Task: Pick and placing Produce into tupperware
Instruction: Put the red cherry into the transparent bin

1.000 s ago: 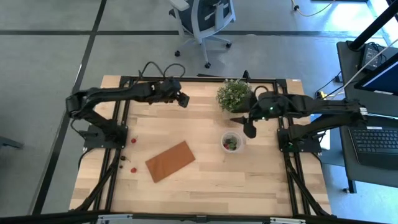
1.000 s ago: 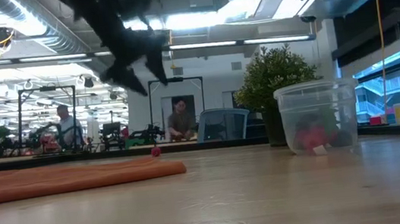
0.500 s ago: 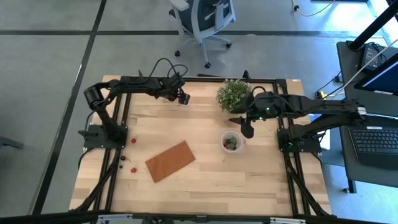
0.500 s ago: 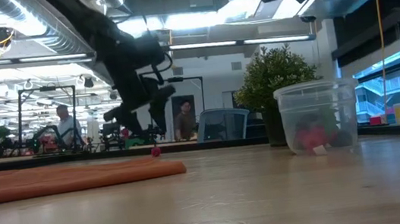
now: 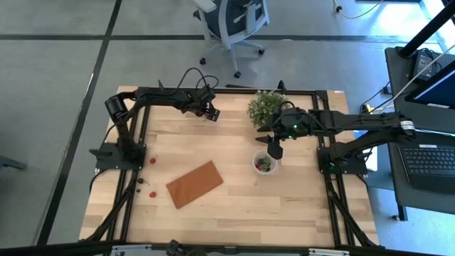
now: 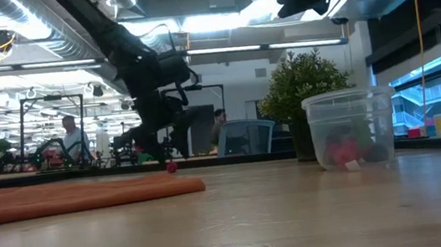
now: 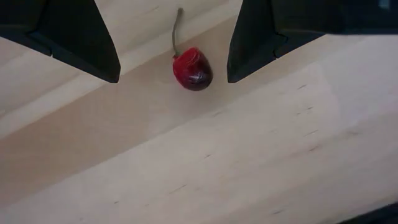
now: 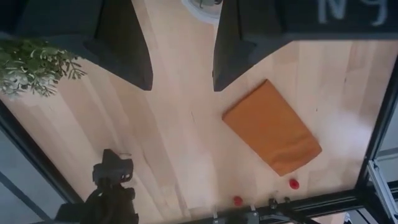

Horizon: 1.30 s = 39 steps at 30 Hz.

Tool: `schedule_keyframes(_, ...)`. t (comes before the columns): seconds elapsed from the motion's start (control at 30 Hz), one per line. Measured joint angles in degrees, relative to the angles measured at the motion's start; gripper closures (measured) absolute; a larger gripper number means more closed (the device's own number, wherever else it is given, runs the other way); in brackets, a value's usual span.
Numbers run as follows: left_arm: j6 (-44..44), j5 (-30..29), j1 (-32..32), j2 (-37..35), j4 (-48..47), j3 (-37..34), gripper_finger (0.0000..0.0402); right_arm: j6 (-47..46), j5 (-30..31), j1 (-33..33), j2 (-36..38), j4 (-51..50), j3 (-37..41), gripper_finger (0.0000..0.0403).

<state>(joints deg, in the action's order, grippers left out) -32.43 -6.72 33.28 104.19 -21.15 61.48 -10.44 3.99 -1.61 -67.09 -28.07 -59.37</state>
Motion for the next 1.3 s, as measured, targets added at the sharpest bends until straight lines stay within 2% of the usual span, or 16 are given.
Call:
schedule_keyframes(0.2,0.0,0.0,0.0,1.6,-0.6,1.5,0.0115,0.0,0.0,0.0,0.2,0.1,0.0,0.0232)
schedule_keyframes(0.43,0.0,-0.3,0.5,1.6,-5.5,1.5,0.0116,0.0,0.0,0.0,0.2,0.2,0.0,0.0232)
schedule_keyframes(0.9,-0.1,-0.8,0.7,3.5,-4.4,1.5,0.0117,0.1,0.0,0.0,0.2,0.5,0.0,0.0232)
schedule_keyframes(1.3,-0.5,-3.0,0.1,4.6,-3.8,1.5,0.0185,0.2,0.0,0.0,0.2,0.5,0.0,0.0232)
